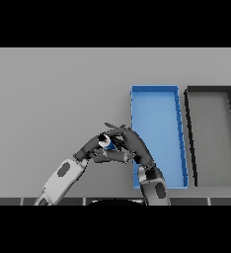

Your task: Pick up the blue pipe and place it into the blue bin.

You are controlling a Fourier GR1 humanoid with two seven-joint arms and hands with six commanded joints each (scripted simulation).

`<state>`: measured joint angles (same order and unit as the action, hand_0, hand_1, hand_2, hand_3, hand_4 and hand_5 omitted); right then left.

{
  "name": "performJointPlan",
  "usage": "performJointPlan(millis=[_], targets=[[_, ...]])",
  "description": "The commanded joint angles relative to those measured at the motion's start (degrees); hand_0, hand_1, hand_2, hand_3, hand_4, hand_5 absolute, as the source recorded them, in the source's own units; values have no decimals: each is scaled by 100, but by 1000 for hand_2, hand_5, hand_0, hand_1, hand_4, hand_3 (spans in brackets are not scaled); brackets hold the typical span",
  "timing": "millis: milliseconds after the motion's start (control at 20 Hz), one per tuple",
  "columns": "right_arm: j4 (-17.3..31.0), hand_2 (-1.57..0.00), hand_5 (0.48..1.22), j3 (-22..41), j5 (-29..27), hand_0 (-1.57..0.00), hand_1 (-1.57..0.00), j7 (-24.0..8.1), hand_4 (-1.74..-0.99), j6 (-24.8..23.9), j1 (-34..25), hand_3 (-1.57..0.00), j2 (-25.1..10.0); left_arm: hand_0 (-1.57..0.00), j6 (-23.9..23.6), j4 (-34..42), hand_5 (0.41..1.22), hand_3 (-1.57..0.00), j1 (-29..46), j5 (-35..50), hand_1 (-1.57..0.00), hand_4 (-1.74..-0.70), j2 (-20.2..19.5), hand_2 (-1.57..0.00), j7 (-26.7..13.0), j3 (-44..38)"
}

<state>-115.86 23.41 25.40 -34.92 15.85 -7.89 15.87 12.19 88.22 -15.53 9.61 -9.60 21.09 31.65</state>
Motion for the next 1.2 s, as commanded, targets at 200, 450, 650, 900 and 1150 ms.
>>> performJointPlan(millis=[200,450,650,900,1150], targets=[[-65,-1473,1077,123,182,-1470,-1472,88,-1481,61,-49,-1429,-48,-1571,-391,-122,1221,-1396,-360,418,-1571,-1725,-391,-1545,85,338],[-51,-1539,1174,77,130,-1538,-1539,97,-1493,230,121,-1525,189,-1571,-909,-247,1221,-1424,-621,849,-1571,-1734,-805,-1563,282,877],[-12,-1558,1202,122,96,-1557,-1558,97,-1496,-83,100,-1552,175,-1175,-1219,-255,1221,-841,-914,1065,-1094,-1512,-1167,-1069,324,1238],[24,-1567,1215,210,-15,-1567,-1567,92,-1498,-247,81,-1565,169,-384,-1333,-427,1063,-275,-1331,1420,-358,-1134,-1616,-350,1031,1886],[51,-1570,1219,177,258,-1570,-1570,44,-1499,-260,56,-1569,149,-125,-1615,-553,729,-89,-1755,2027,-117,-991,-1900,-114,1387,2325]])
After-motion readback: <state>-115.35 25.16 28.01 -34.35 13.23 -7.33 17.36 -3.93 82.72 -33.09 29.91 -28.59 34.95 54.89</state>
